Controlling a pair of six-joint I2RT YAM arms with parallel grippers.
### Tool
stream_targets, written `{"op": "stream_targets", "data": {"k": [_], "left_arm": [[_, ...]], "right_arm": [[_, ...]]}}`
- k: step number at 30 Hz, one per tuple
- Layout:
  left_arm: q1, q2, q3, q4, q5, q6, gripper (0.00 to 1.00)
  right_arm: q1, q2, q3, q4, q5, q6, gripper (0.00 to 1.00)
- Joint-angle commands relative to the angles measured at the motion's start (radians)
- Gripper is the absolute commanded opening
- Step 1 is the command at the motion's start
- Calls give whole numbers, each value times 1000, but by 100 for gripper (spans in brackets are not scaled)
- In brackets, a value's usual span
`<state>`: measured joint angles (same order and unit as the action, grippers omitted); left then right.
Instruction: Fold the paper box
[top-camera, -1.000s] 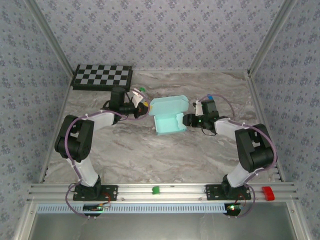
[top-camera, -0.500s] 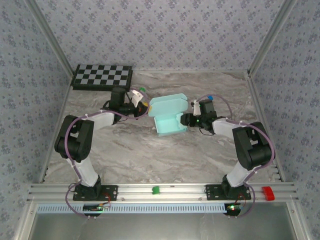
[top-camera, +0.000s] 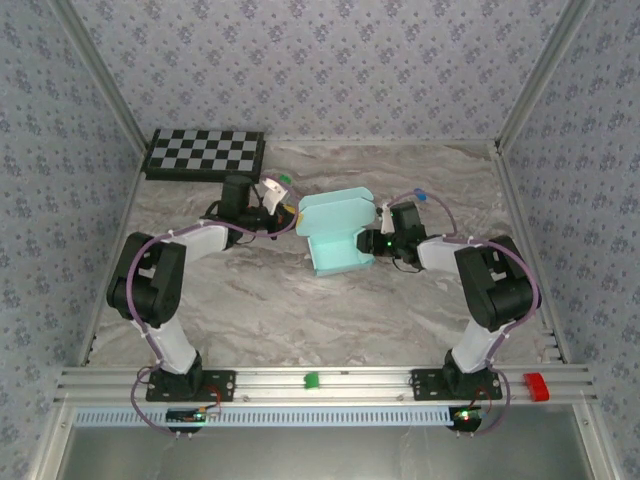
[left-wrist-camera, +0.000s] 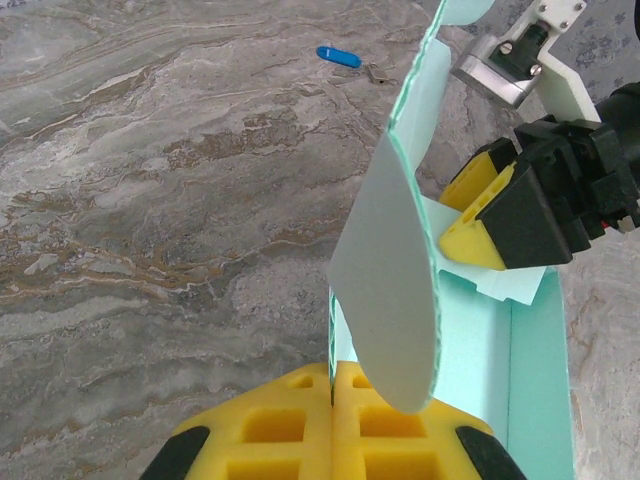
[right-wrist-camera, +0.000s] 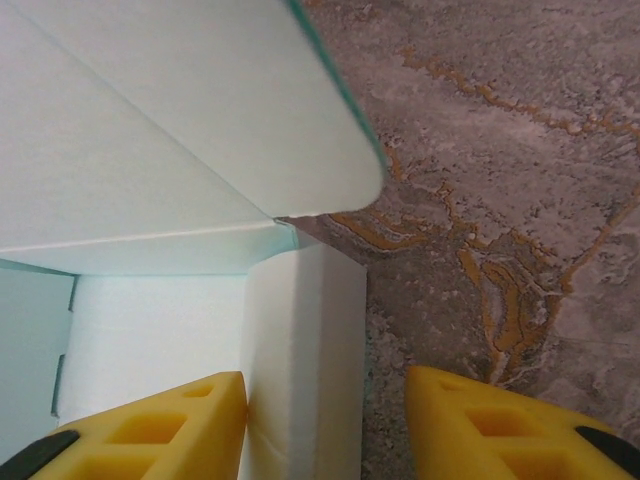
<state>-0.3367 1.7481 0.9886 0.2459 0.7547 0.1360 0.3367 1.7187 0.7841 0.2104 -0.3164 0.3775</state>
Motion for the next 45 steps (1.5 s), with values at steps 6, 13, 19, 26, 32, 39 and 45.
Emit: {"op": "stream_targets", "data": {"k": [6,13,19,26,32,39,45], "left_arm": [[-7,-30,15,-29,9,-15,0],[-7,-26,20,-27,15,-14,0],[-7,-19,27,-29,26,-16,0],[-7,-14,31,-31,36,-14,0],[-7,-7,39,-41,46,-7,0],[-7,-1,45,-47,56,-3,0],[-7,1,48,-55,57,2,0]], "right_arm": [[24,13,39,-80,110,-37,42],[50,19,69,-151,215,-66,37],[69,29,86,-177,269,-78,33],[82,50,113,-223,335,-79,33],[91,65,127,-240,357,-82,35],[94,85,148,-266,383,-75,37],[95,100,166,-295,421,-58,37]]}}
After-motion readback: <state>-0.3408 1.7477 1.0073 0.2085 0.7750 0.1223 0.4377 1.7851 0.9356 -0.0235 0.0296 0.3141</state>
